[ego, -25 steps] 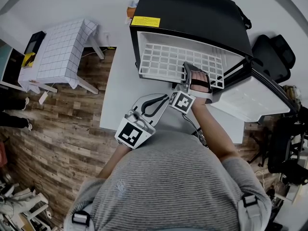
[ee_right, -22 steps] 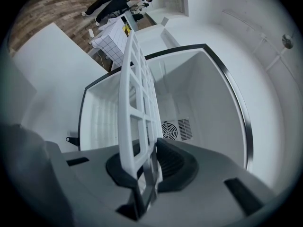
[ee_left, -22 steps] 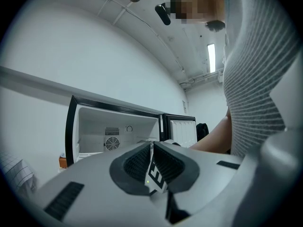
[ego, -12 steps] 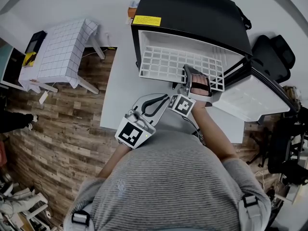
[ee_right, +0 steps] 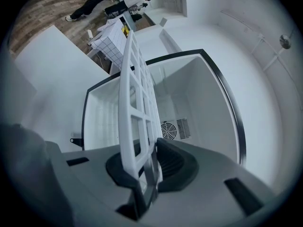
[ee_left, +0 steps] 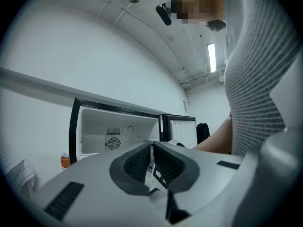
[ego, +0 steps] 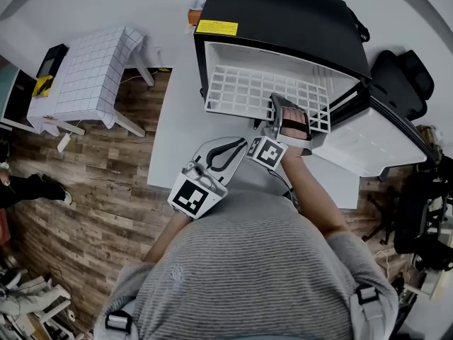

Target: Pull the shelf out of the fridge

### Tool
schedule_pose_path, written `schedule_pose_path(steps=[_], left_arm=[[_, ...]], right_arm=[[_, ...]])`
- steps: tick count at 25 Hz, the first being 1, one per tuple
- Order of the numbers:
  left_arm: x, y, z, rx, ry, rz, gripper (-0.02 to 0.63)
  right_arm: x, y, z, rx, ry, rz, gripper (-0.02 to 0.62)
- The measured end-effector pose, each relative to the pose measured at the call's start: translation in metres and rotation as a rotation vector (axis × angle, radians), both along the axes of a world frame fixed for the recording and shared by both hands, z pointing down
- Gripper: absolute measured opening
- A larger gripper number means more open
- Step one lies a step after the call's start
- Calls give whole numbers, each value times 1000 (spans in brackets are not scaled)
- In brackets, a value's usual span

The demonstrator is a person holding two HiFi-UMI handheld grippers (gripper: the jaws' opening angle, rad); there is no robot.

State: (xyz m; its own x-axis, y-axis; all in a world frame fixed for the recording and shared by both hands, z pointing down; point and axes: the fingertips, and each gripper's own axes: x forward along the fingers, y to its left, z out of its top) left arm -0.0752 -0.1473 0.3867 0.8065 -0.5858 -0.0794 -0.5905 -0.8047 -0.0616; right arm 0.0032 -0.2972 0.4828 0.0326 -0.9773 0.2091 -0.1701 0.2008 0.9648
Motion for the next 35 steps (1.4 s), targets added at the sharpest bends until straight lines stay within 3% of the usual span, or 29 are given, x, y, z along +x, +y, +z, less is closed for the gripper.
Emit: schedule_pose_path(steps=[5,10,15,17,19,23,25,28,30,35], left_arm=[[0,1,1,-5,0,10,12],[0,-1,0,0,1,21,13],[0,-5,6,-9,-26,19,12],[-4,-13,17,-58,-40,-11,12],[-11,-24,33,-168,-17,-53,13],[-19,-48,63,-473,163,-108,25],[-16,-55,70,-598,263,-98,132],[-14,-68,75,-763,461,-96,191],[-14,-76,77,-849,579,-114,210],[-4,-90,85,-985,754,-110,210]], right_arm=[[-10,3,-5,-11,-56,-5,43],[-2,1,-2,2,-2,16,43],[-3,2,-3,-6,-17,14,43],[0,1,-1,0,10,14,43],[-1,1,0,-1,19,3,43],[-1,1,1,-3,35,-19,43],[0,1,1,-4,39,-29,43],[0,1,0,-9,37,-40,43],[-1,1,0,-10,36,-49,43],[-1,2,0,-9,37,-65,43]])
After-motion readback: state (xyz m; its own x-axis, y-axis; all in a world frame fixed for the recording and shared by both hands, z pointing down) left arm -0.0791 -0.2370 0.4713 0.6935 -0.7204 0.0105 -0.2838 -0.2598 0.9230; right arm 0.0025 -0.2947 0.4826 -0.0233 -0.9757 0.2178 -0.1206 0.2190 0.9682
